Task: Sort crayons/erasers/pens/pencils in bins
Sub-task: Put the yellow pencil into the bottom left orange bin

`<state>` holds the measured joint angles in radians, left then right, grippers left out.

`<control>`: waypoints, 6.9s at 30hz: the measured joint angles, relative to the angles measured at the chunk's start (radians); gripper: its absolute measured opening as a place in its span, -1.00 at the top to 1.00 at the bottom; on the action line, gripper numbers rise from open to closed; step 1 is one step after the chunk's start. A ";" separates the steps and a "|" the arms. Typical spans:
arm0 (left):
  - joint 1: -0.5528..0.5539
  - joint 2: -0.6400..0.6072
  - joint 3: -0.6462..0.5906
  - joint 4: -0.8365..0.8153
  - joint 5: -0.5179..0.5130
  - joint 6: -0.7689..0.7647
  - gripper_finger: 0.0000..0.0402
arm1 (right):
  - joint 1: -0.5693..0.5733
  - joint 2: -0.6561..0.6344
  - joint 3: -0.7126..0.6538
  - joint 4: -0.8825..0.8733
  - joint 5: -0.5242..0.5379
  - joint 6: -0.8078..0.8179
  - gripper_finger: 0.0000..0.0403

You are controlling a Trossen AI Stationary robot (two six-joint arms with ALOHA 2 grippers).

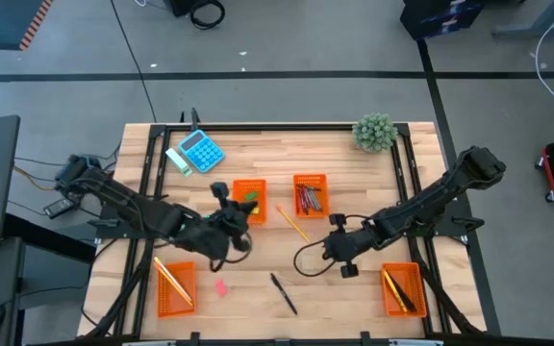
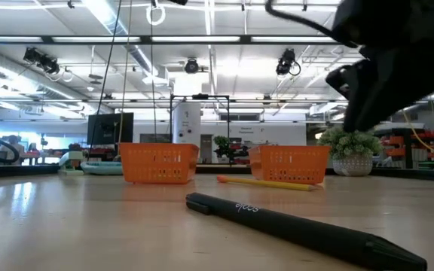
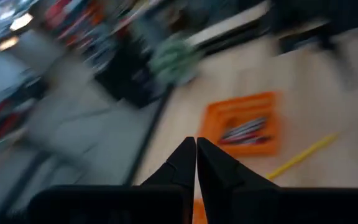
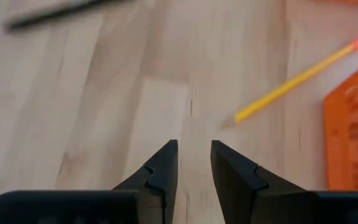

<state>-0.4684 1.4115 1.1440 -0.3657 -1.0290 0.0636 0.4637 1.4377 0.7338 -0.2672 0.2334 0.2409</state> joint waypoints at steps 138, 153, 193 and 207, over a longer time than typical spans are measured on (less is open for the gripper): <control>-0.140 -0.200 -0.450 0.873 0.196 0.139 0.69 | -0.072 -0.115 0.432 -0.435 0.209 0.081 0.85; 0.044 -0.121 -0.450 0.992 0.431 0.072 0.23 | 0.027 -0.148 0.433 -0.386 0.211 0.001 0.85; 0.206 0.186 -0.450 1.568 0.743 0.034 0.34 | 0.023 -0.177 0.433 -0.395 0.211 -0.028 0.85; 0.167 0.163 -0.449 1.564 0.735 0.105 0.47 | 0.083 -0.168 -0.029 -0.187 -0.118 -0.052 0.69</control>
<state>-0.3010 1.5747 0.6952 1.1979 -0.2942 0.1682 0.5466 1.2700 0.7044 -0.4539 0.1156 0.1892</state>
